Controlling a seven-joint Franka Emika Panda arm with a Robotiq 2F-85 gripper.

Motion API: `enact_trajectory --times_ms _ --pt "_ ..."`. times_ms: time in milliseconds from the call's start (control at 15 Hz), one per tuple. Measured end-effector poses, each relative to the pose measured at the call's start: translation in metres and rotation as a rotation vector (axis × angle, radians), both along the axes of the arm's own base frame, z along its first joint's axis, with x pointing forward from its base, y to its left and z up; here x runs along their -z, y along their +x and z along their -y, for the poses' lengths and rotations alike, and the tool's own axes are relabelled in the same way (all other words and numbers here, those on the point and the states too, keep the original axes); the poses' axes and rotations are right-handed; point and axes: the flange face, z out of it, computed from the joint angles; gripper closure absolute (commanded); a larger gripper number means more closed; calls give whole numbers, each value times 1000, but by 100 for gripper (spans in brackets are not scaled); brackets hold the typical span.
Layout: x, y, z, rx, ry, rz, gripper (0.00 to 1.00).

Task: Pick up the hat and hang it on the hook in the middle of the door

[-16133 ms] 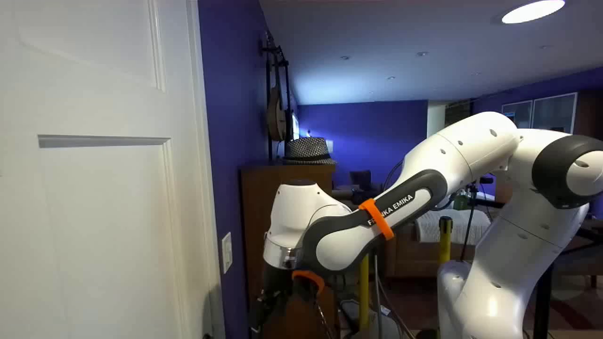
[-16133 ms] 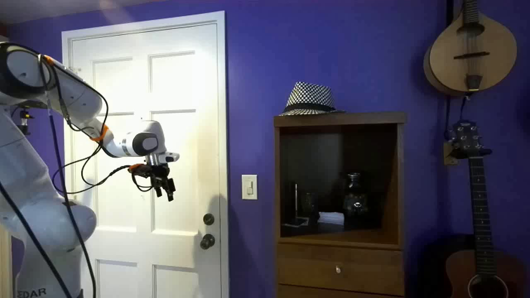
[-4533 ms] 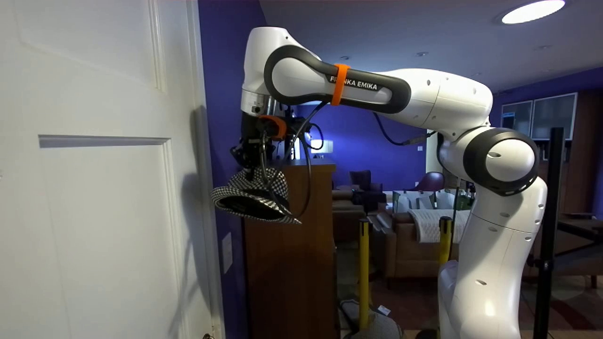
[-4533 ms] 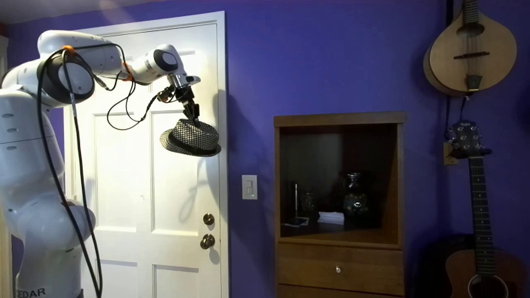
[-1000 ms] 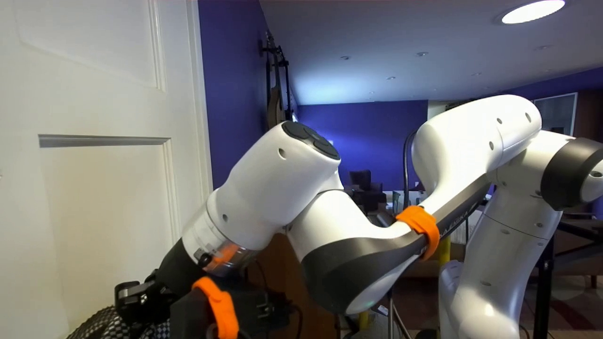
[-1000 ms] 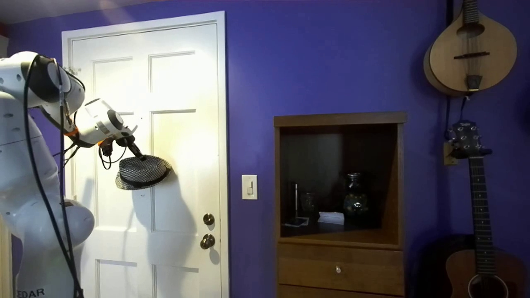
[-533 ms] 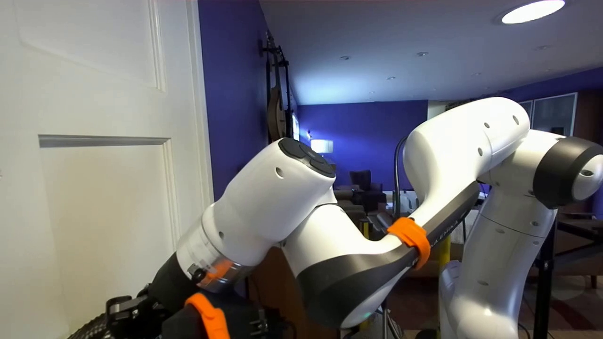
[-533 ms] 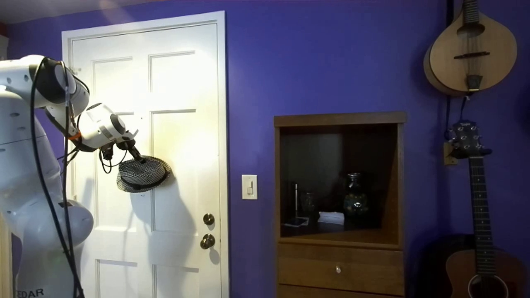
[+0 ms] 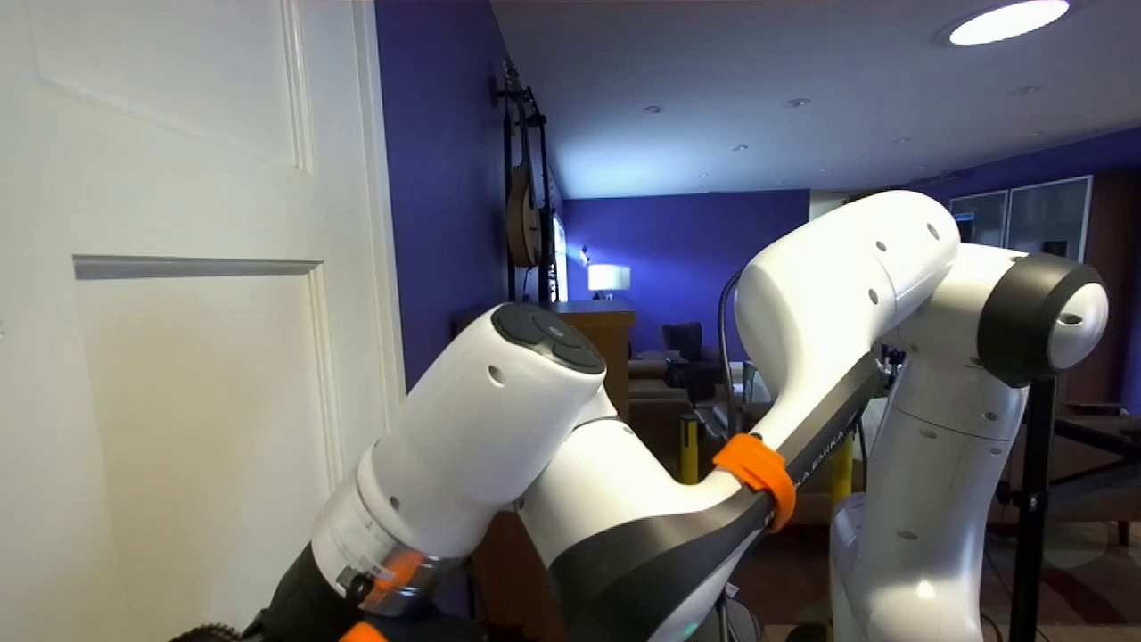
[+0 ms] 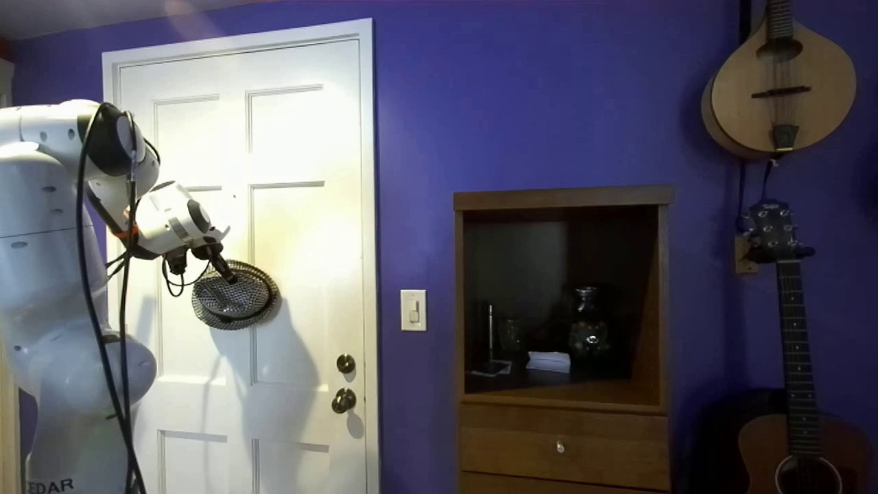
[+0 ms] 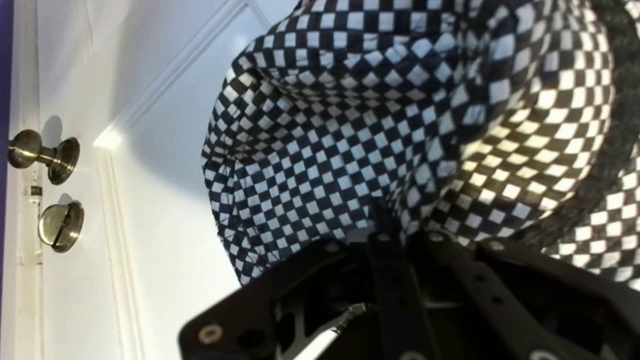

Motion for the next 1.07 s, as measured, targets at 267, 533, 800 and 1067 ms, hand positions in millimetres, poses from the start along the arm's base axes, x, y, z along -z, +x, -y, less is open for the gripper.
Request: enact_trajectory --times_ms 267,533,800,1067 --pt "20 -6 -19 -44 -2 -54 99" --pt "30 -7 -32 -74 6 -92 99" --pt "41 1 -43 -91 19 -139 96" --pt "42 4 -45 -95 25 -147 99"
